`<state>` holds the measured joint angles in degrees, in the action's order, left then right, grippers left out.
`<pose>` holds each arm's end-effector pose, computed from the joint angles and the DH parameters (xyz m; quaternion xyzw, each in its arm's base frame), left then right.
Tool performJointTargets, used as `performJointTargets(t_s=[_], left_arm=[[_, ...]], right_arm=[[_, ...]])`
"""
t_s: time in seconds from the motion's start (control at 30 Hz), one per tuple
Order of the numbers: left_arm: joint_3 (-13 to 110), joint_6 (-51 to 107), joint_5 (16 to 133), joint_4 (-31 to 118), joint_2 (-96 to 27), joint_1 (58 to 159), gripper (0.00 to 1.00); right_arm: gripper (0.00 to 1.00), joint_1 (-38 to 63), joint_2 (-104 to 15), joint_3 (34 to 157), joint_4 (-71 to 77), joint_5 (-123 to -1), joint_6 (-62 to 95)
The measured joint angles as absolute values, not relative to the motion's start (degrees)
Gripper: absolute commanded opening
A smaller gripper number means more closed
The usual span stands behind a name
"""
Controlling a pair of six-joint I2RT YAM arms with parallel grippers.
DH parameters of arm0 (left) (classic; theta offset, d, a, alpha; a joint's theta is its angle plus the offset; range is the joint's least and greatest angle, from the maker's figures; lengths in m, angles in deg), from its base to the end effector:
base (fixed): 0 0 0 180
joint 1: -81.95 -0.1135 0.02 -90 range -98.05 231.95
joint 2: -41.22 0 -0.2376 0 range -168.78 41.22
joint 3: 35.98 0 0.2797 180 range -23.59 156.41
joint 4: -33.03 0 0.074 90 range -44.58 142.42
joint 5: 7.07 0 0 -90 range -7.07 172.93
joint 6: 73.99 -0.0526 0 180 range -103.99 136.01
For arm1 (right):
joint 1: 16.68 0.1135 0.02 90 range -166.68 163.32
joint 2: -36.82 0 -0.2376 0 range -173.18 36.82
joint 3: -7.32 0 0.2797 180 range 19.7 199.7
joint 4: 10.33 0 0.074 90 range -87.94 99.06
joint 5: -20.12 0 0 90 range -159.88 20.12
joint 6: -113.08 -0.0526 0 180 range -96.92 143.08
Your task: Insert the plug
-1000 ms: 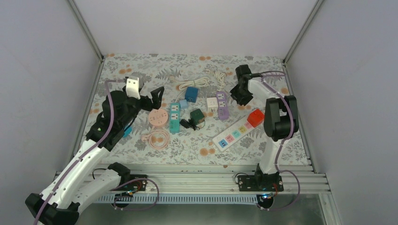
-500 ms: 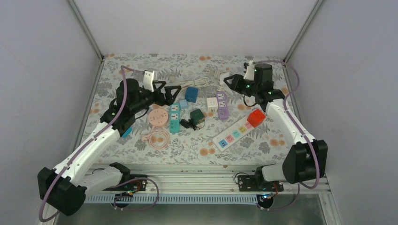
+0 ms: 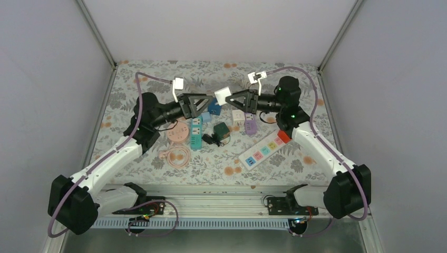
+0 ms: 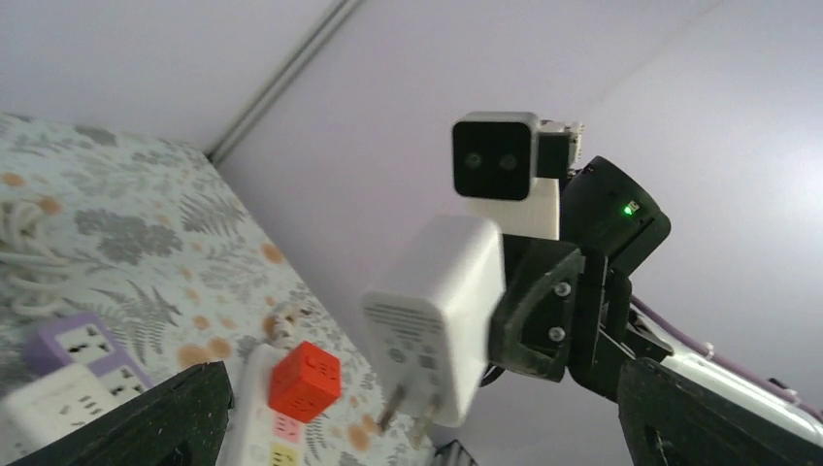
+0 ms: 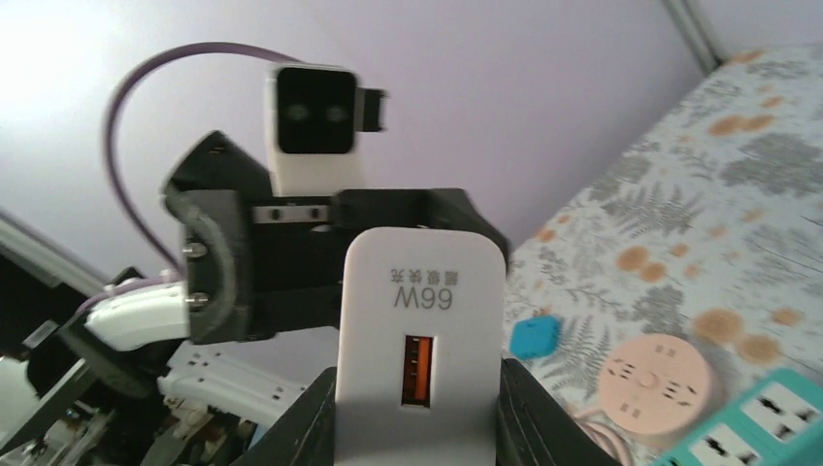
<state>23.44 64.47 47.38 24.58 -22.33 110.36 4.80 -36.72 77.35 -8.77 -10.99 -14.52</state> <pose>0.2578 -0.1742 0.3149 0.1077 0.6766 -0.5966 0.4179 0.2930 0.1637 0.3153 -0.2385 0.6826 0.6054 0.3327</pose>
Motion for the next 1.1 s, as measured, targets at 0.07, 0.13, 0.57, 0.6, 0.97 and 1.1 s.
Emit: performJointTargets(t_s=[0.07, 0.13, 0.57, 0.6, 0.97, 1.1], left_arm=[[22.28, 67.14, 46.44, 21.43, -22.79, 110.53, 0.95], [21.36, 69.48, 45.83, 17.87, -23.38, 110.77, 0.90], [20.53, 74.31, 42.48, 5.85, -24.97, 112.24, 0.49], [20.49, 74.37, 42.03, 5.32, -25.08, 112.24, 0.49], [20.53, 74.44, 38.64, 3.60, -27.31, 112.32, 0.21], [20.53, 74.11, 38.31, 3.95, -27.29, 112.00, 0.20]], right_arm=[[0.11, 5.89, -36.17, 77.46, -10.89, -9.85, -15.50], [0.11, 6.39, -35.99, 77.72, -12.27, -9.07, -16.25], [0.10, 8.08, -36.28, 78.58, -17.62, -6.03, -20.66], [0.11, 8.08, -36.30, 78.58, -17.73, -5.90, -20.86], [0.23, 8.75, -36.98, 78.62, -17.65, -4.91, -21.54], [0.40, 8.62, -38.20, 81.07, -13.71, -3.86, -18.83]])
